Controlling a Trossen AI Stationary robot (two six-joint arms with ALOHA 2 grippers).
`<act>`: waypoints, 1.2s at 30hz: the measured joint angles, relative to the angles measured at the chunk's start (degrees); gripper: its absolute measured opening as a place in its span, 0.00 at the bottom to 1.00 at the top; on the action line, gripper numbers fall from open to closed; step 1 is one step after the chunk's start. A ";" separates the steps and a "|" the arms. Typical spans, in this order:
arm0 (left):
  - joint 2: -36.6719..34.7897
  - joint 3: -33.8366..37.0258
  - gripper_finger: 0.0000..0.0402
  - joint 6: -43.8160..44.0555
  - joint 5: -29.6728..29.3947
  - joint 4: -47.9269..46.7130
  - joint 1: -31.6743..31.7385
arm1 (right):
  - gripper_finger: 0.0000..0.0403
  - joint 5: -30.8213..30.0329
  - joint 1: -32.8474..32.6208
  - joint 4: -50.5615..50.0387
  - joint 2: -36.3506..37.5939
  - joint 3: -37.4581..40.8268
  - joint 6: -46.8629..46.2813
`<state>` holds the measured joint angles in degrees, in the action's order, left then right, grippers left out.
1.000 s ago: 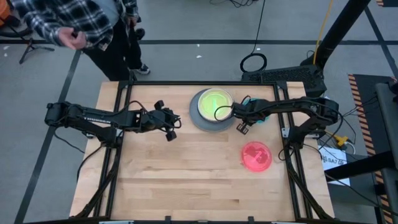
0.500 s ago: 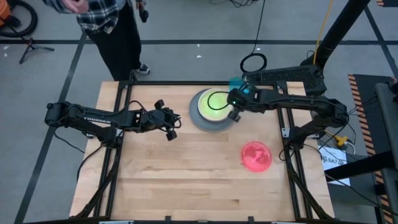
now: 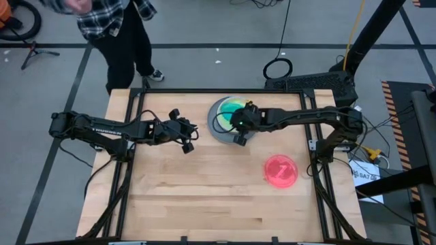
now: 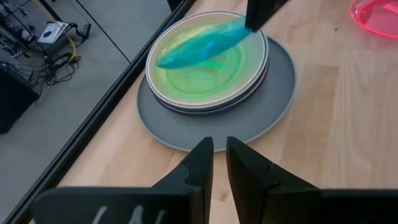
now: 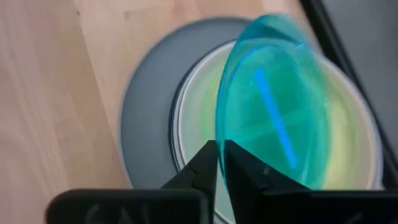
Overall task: Stack plastic plates
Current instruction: Stack the transparent blue plate on top of the transparent green plate, then stack the transparent pink plate on top of the transparent blue plate
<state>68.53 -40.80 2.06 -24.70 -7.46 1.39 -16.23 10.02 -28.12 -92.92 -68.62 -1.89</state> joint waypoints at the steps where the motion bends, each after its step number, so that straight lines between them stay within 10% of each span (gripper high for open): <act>1: 0.00 0.00 0.13 0.06 -0.01 0.02 0.00 | 0.08 0.00 0.00 0.00 -0.73 0.00 -0.26; 12: 0.00 0.00 0.13 0.68 0.01 0.02 0.00 | 0.36 2.06 -0.36 -7.00 0.25 -0.90 -7.08; 21: 0.00 0.00 0.13 2.09 0.01 -0.49 -0.78 | 0.38 26.61 -7.30 -17.51 4.25 -2.05 -38.73; 36: 0.00 0.00 0.13 2.25 0.06 -0.47 -2.80 | 0.35 20.51 -24.78 -34.09 -5.37 -1.13 -66.49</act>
<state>68.53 -40.80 4.32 -24.64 -7.94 -1.41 4.28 -14.76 -62.21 -98.29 -69.75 -68.39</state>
